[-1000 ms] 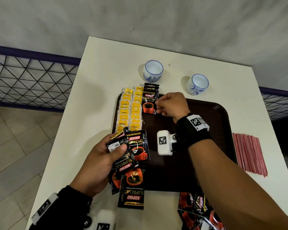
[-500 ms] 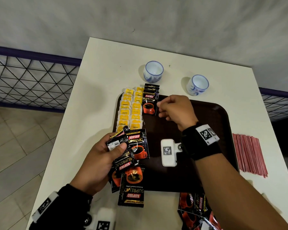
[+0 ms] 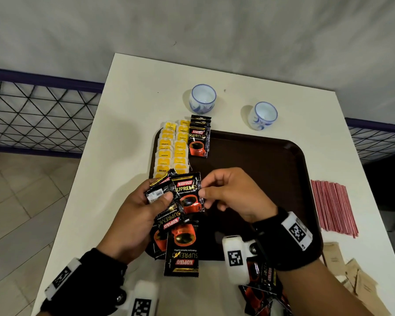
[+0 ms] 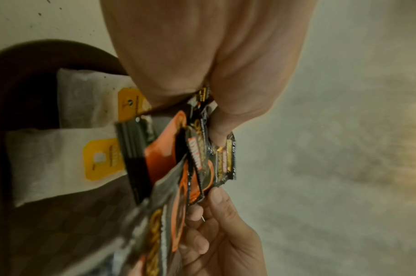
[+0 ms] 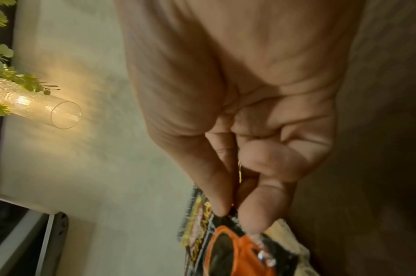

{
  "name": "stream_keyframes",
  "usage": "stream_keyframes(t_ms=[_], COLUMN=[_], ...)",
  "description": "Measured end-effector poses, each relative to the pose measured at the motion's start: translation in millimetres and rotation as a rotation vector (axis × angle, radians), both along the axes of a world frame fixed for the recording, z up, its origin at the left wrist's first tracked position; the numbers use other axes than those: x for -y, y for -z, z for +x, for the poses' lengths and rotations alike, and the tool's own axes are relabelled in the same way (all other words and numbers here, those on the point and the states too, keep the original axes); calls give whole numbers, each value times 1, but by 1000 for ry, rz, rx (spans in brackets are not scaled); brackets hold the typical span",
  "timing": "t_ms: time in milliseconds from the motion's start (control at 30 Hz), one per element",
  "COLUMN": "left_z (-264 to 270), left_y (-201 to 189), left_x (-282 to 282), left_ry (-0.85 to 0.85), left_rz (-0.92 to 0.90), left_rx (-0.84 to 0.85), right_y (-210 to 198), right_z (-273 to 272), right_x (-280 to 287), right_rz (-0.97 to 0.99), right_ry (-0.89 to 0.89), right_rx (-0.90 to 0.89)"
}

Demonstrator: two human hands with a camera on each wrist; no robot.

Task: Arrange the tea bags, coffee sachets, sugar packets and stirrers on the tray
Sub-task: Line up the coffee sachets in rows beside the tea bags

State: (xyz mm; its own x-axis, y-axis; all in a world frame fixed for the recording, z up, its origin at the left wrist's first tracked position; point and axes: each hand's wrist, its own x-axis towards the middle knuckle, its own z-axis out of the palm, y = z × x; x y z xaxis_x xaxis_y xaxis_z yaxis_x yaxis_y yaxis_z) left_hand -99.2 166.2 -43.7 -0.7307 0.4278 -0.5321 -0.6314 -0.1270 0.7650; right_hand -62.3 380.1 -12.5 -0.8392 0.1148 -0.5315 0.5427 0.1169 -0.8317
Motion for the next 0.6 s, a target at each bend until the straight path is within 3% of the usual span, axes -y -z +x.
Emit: stream_keyframes(t_ms=[233,367,600], left_z=[-1,0,2], left_y=[3,3,3], left_x=[7,9,10], left_ry=[-12,-16,-24], left_rz=[-22,-18,-11], left_rx=[-5,8,42], right_y=[-5,0,30], right_z=[-15,-42,-69], right_x=[-27,-47,-55], right_rz=[-63,-5,99], right_ry=[160,253,260], right_rx=[-71,-97,-25])
